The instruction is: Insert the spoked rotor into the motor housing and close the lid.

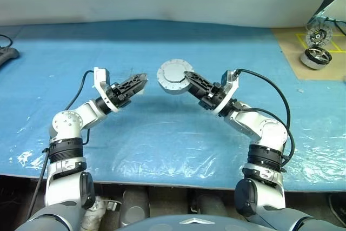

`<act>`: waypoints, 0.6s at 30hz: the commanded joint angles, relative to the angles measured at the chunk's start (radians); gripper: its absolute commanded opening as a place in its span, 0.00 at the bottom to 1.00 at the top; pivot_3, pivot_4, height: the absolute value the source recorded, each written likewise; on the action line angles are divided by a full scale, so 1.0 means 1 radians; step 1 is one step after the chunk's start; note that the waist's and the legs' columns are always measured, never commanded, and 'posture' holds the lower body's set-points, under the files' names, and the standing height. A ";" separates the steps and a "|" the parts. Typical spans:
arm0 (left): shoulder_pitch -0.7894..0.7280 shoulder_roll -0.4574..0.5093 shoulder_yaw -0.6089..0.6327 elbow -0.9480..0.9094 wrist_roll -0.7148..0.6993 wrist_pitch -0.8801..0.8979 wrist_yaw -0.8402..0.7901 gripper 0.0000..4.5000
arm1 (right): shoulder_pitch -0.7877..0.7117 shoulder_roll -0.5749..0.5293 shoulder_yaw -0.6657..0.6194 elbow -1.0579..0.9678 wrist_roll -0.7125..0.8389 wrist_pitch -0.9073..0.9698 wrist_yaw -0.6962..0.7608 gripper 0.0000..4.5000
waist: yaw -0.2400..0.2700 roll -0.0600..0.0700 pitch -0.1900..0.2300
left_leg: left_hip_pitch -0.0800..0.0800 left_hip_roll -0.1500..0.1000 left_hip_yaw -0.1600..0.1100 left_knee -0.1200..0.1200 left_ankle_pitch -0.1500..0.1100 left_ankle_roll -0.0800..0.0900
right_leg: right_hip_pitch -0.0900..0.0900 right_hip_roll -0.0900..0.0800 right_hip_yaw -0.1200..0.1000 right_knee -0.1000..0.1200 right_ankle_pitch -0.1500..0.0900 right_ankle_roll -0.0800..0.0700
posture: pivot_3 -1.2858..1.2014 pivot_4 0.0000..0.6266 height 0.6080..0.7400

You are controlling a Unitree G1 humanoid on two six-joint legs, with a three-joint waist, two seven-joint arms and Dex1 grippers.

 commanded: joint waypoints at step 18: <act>-0.033 -0.210 -0.114 -0.004 -0.006 -0.034 0.057 0.99 | 0.010 -0.078 0.115 -0.053 0.170 -0.061 0.006 0.51 | 0.002 0.000 0.000 | -0.010 0.000 -0.015 0.016 0.000 0.000 | 0.004 -0.003 -0.014 0.006 0.001 0.001 | 0.52 0.24 1.00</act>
